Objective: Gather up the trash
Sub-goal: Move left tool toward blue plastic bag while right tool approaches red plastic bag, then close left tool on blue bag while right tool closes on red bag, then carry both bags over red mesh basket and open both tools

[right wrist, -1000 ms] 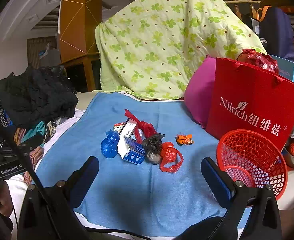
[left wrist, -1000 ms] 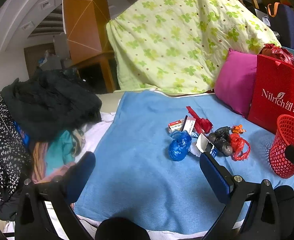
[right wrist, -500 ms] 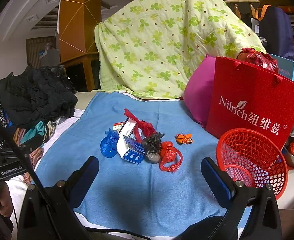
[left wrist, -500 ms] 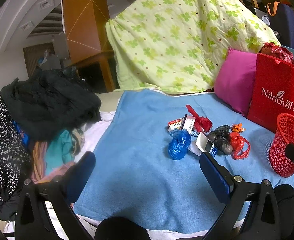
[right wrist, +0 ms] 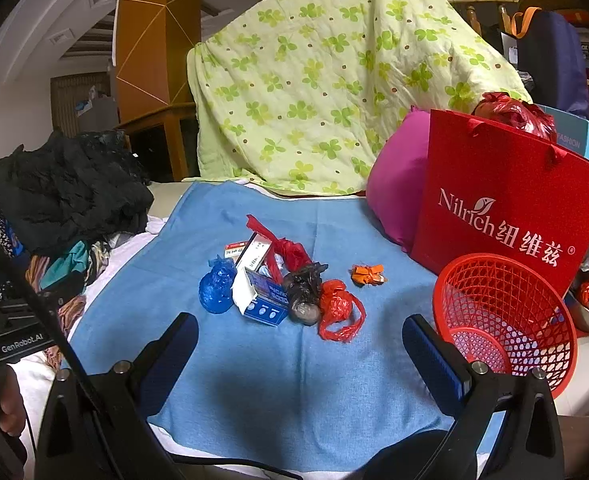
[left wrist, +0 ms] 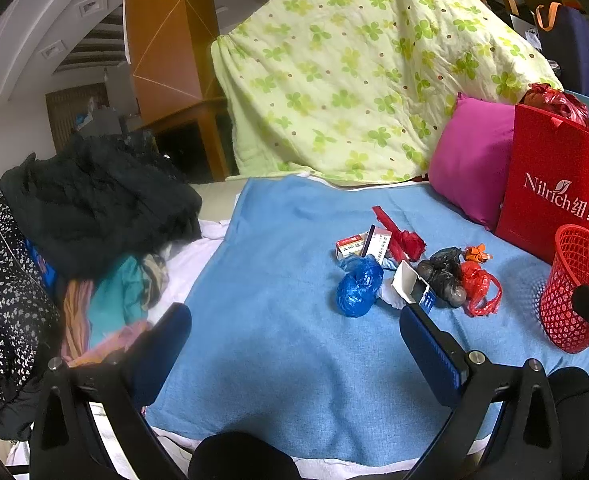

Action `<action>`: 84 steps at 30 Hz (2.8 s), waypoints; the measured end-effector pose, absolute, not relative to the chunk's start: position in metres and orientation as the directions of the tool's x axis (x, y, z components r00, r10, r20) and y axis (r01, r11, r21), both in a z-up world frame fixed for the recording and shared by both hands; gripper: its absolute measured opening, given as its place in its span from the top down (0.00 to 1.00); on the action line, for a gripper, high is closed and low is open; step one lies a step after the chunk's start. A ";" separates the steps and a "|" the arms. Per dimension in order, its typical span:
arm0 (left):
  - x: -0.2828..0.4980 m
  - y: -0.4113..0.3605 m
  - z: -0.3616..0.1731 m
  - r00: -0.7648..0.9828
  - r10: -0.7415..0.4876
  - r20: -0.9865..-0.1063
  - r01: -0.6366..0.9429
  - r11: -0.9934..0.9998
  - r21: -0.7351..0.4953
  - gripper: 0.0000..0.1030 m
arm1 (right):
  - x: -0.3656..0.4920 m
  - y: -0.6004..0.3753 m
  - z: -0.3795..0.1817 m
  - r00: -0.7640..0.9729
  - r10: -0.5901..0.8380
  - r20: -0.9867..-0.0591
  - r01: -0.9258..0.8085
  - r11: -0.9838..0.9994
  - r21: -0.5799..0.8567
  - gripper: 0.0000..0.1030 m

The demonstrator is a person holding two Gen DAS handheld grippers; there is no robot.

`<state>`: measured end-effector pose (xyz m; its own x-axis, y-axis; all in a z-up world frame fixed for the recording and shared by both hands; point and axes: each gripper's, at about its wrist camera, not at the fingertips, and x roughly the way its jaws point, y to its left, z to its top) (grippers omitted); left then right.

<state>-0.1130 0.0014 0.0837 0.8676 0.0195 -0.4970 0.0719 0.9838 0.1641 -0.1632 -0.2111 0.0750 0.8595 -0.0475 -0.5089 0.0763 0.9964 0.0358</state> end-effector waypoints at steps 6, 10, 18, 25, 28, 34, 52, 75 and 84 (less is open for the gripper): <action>-0.112 0.002 0.083 0.866 0.020 -0.500 0.072 0.984 0.165 0.00 | -0.162 -0.211 0.072 0.856 -0.051 -0.515 0.082 0.996 0.037 0.00; -0.111 0.002 0.082 0.864 0.020 -0.503 0.073 0.984 0.164 0.00 | -0.161 -0.212 0.072 0.862 -0.049 -0.505 0.082 0.996 0.043 0.00; -0.109 0.003 0.080 0.860 0.020 -0.511 0.074 0.984 0.163 0.00 | -0.160 -0.212 0.068 0.866 -0.048 -0.497 0.081 0.996 0.044 0.00; -0.098 0.008 0.068 0.840 0.017 -0.542 0.075 0.986 0.147 0.00 | -0.146 -0.213 0.056 0.822 -0.045 -0.567 0.086 0.995 0.046 0.00; -0.087 0.014 0.054 0.818 0.017 -0.575 0.072 0.989 0.132 0.00 | -0.134 -0.217 0.042 0.807 -0.039 -0.589 0.090 0.994 0.058 0.00; -0.052 0.027 0.014 0.751 0.014 -0.660 0.074 0.992 0.105 0.00 | -0.087 -0.236 0.004 0.756 -0.040 -0.653 0.118 0.990 0.076 0.00; 0.074 -0.008 -0.044 0.652 -0.173 -0.738 0.282 0.959 0.024 0.00 | 0.054 -0.304 -0.066 0.618 0.130 -0.775 0.180 0.936 0.301 0.32; 0.102 -0.008 -0.062 0.538 -0.356 -0.764 0.369 0.914 -0.165 0.52 | 0.012 -0.287 -0.057 0.608 0.287 -0.740 0.081 0.905 0.418 0.62; 0.038 0.009 -0.007 0.609 -0.378 -0.697 0.398 0.906 -0.144 0.52 | -0.053 -0.262 0.008 0.730 0.283 -0.622 -0.022 0.919 0.393 0.62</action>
<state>0.0385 0.0094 -0.0070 0.6088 -0.3780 -0.6975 0.3979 0.9061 -0.1439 -0.0529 -0.2624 0.0080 0.7300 0.2831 -0.6220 -0.0219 0.9194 0.3927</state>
